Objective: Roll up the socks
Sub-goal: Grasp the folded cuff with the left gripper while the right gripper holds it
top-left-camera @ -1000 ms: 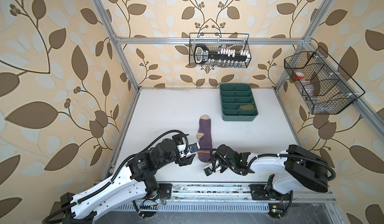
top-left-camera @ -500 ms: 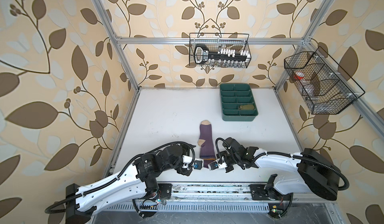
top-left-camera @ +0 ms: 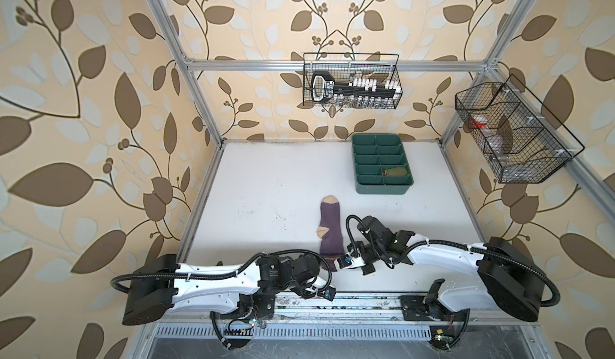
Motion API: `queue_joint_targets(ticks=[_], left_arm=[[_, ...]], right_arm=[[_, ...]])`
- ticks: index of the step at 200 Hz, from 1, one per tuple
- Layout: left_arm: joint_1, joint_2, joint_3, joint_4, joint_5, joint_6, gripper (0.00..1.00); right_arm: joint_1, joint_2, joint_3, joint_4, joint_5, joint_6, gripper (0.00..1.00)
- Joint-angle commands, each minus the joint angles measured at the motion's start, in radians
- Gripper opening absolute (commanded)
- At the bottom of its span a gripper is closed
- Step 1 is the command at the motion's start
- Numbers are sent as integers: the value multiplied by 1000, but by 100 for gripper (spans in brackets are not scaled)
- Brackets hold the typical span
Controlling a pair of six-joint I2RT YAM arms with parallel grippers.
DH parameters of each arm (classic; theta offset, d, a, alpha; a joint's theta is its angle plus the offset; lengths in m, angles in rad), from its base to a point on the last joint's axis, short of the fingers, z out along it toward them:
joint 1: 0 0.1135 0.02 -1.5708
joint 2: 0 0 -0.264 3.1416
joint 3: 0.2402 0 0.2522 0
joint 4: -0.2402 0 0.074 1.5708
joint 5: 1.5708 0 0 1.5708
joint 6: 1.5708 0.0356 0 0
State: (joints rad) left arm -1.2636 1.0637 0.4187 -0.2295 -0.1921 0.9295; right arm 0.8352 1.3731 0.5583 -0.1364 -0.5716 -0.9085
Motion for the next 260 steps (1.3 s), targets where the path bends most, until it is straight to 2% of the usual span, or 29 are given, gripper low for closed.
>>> queue_joint_targets(ticks=[1,28,70,129,182,201,230,248,260], left_arm=[[-3,53,14,176,-68,-37,87],[-5,125,28,237,-115,-64,79],[-13,149,40,269,-81,-132,62],[-47,180,49,263,-35,-188,45],[-56,229,54,279,-68,-202,27],[-56,237,48,297,-87,-206,27],[-56,240,40,315,-112,-218,38],[-56,242,38,318,-123,-220,38],[-56,241,40,315,-126,-219,35]], right_arm=[[-4,19,29,-26,-40,-7,0],[-5,21,32,-31,-41,-7,0],[-7,23,35,-24,-35,5,0],[-20,19,35,-6,-40,30,0],[-22,21,41,-9,-43,40,0],[-22,23,43,-14,-44,42,0],[-22,21,48,-19,-46,46,0],[-22,19,46,-19,-48,48,0],[-22,20,47,-21,-49,49,0]])
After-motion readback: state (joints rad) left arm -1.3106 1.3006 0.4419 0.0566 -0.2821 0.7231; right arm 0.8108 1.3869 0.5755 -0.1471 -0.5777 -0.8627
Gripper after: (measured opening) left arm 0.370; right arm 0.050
